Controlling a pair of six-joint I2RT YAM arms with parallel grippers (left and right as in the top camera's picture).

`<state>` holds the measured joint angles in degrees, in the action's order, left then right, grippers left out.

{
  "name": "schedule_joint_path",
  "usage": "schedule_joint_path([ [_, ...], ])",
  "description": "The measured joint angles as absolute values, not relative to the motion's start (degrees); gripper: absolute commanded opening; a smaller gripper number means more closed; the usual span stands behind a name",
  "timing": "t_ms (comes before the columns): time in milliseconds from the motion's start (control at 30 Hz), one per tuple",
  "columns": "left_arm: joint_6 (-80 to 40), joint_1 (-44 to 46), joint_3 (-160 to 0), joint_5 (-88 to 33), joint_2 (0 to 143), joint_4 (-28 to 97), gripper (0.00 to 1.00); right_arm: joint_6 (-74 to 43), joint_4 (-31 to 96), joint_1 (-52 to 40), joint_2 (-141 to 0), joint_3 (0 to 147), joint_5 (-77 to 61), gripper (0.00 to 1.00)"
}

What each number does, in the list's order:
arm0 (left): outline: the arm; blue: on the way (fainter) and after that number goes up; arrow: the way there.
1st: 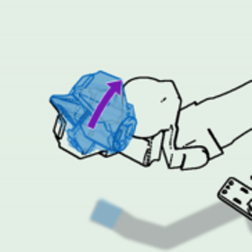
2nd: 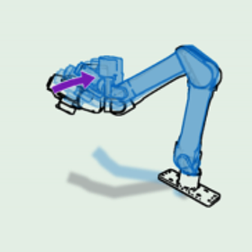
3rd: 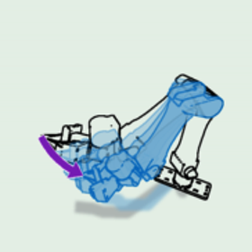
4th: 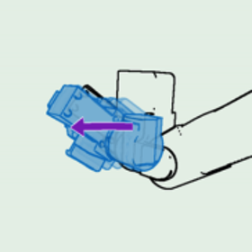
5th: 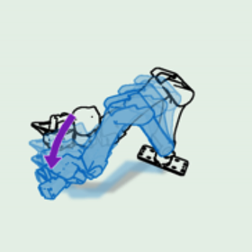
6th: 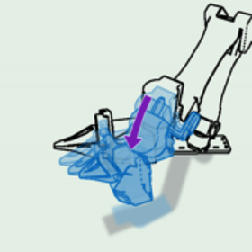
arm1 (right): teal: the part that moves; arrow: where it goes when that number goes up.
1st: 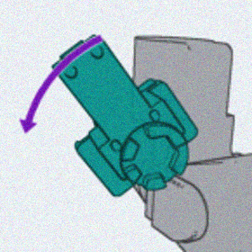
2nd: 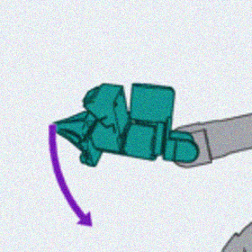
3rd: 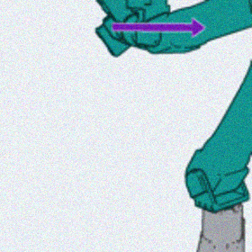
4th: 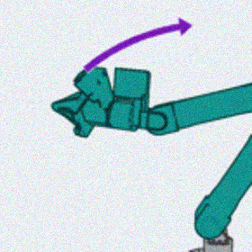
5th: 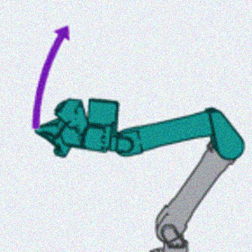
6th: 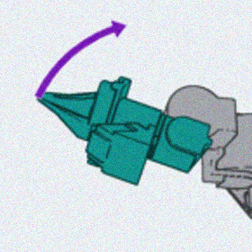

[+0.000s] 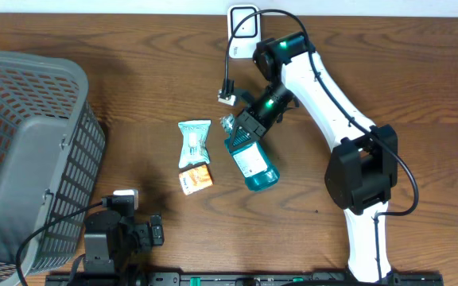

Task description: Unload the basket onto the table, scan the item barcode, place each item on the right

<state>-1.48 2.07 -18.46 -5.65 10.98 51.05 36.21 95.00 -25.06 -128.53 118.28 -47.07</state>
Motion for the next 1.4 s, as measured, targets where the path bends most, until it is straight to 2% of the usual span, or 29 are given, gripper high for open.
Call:
schedule_joint_path([
  [233,-1.48,2.07,-18.46,-5.65,10.98,51.03,0.98,38.04,95.11,-24.93,-128.53,118.28,-51.64,0.01],
  [433,-1.48,2.07,-18.46,-5.63,10.98,51.05,0.98,47.07,93.38,-24.82,-128.53,118.28,-64.6,0.01],
  [533,-1.48,2.07,-18.46,-5.65,10.98,51.05,0.98,47.7,93.97,-24.27,-128.53,118.28,-68.58,0.01],
  [1200,-1.48,2.07,-18.46,-5.63,10.98,51.03,0.98,47.03,96.25,-23.31,-128.53,118.28,-70.59,0.01],
  [1267,-1.48,2.07,-18.46,-5.65,10.98,51.05,0.98,46.81,93.54,-23.2,-128.53,118.28,-68.47,0.01],
  [1400,-1.48,2.07,-18.46,-5.63,10.98,51.05,0.98,35.05,73.32,-22.37,-128.51,118.24,-57.28,0.01],
])
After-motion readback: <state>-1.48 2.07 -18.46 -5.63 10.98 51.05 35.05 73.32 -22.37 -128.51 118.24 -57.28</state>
